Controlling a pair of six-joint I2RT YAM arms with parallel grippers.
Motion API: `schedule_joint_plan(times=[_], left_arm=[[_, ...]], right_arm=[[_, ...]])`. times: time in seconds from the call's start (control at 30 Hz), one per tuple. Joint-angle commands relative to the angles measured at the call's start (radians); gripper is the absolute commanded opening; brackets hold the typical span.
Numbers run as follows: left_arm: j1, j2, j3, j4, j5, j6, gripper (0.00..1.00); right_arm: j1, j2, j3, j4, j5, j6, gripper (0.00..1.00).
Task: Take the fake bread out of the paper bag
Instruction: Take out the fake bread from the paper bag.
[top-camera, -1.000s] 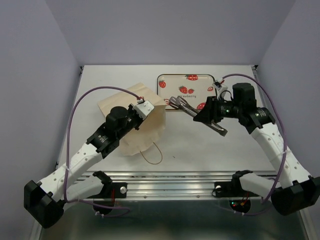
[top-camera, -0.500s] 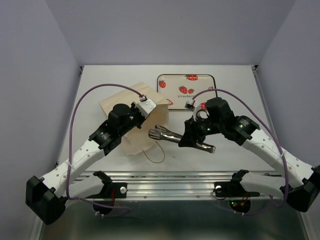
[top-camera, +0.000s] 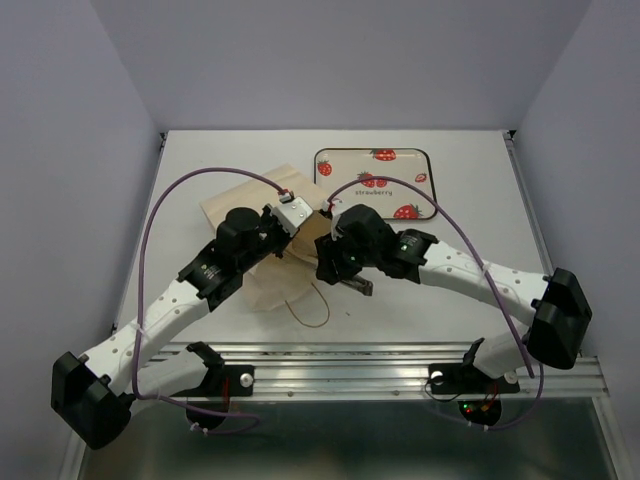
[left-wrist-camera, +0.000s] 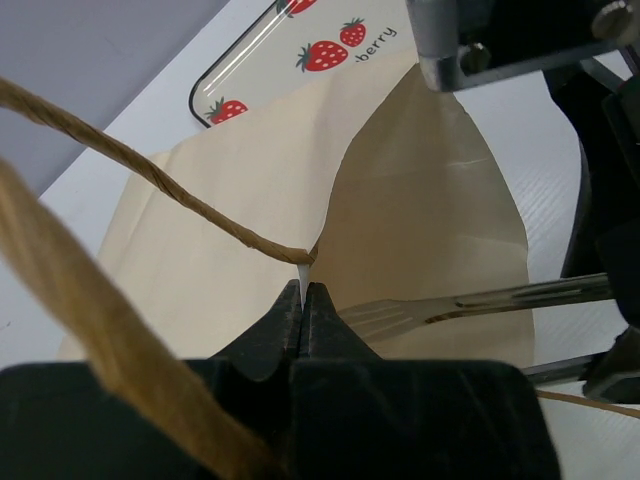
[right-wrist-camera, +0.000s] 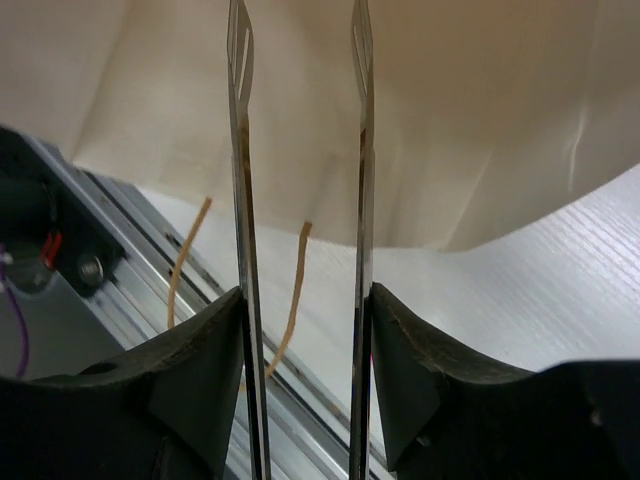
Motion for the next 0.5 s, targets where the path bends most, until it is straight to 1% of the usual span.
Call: schedule_joint_plan(times=[0.0,0.03,0.07,0.13,0.17,0.37,0.47], left_arm=[[-0.011,-0.035,0.040,0.090,0.015,-0.029,0.00],[-0.011,-0.033,0.038,0.095,0.009,-0.032,0.00],[-0.011,-0.028,0.038,0.098,0.009,-0.040,0.00],[-0.011,-0.022,0.043,0.104,-0.005,-0.055,0.00],[-0.011,-0.013,0.052,0.102,-0.007,-0.075,0.00],[-0.017,0.028,0.078,0.105,-0.048,-0.140,0.00],[-0.019,0.054,0.092,0.104,-0.060,-0.163,0.00]], right_arm=[[0.011,0.000,0.006,0.217,0.146,0.164,0.55],[0.011,0.012,0.000,0.260,0.150,0.185,0.55],[0.011,0.017,-0.005,0.274,0.156,0.240,0.55],[0.011,0.028,-0.016,0.308,0.181,0.279,0.55],[0.011,0.040,-0.017,0.310,0.189,0.320,0.55],[0.011,0.083,-0.022,0.328,0.221,0.431,0.55],[0.011,0.103,-0.020,0.349,0.210,0.488,0.55]])
